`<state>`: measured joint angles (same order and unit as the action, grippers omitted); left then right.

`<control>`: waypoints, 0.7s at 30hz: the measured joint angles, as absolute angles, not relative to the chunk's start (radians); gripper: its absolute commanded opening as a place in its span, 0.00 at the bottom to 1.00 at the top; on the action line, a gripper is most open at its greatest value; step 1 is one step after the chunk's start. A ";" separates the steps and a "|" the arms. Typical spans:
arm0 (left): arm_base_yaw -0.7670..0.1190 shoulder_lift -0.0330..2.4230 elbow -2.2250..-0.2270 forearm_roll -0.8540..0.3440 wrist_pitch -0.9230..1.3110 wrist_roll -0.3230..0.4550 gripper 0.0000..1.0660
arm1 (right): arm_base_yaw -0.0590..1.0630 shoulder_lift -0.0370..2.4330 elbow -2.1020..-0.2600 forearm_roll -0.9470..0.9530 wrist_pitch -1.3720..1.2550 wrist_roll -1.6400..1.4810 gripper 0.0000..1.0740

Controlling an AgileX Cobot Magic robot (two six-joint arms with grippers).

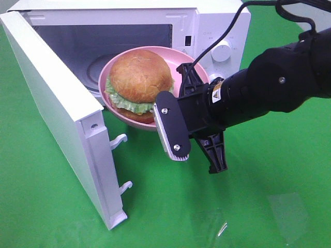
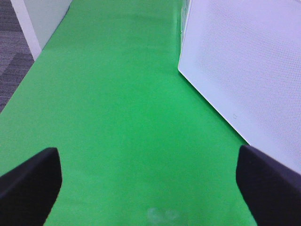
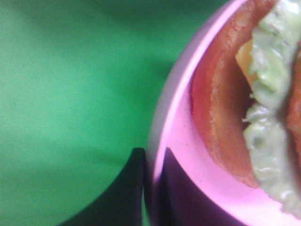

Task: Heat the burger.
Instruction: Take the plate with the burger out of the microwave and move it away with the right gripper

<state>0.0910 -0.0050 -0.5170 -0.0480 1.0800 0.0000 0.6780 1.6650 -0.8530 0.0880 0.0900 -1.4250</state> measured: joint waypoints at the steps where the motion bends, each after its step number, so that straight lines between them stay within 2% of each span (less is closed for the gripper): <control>1: 0.091 -0.005 -0.517 -0.048 1.080 0.000 0.89 | 0.678 1.648 -0.831 0.095 0.093 -1.425 0.00; 21: 0.091 -0.005 -0.517 -0.048 1.080 0.000 0.89 | 0.677 1.485 -0.692 0.102 0.120 -1.379 0.00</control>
<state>0.0910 -0.0050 -0.5170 -0.0480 1.0800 0.0000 0.6770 1.4850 -0.6920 0.1020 0.1200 -1.3790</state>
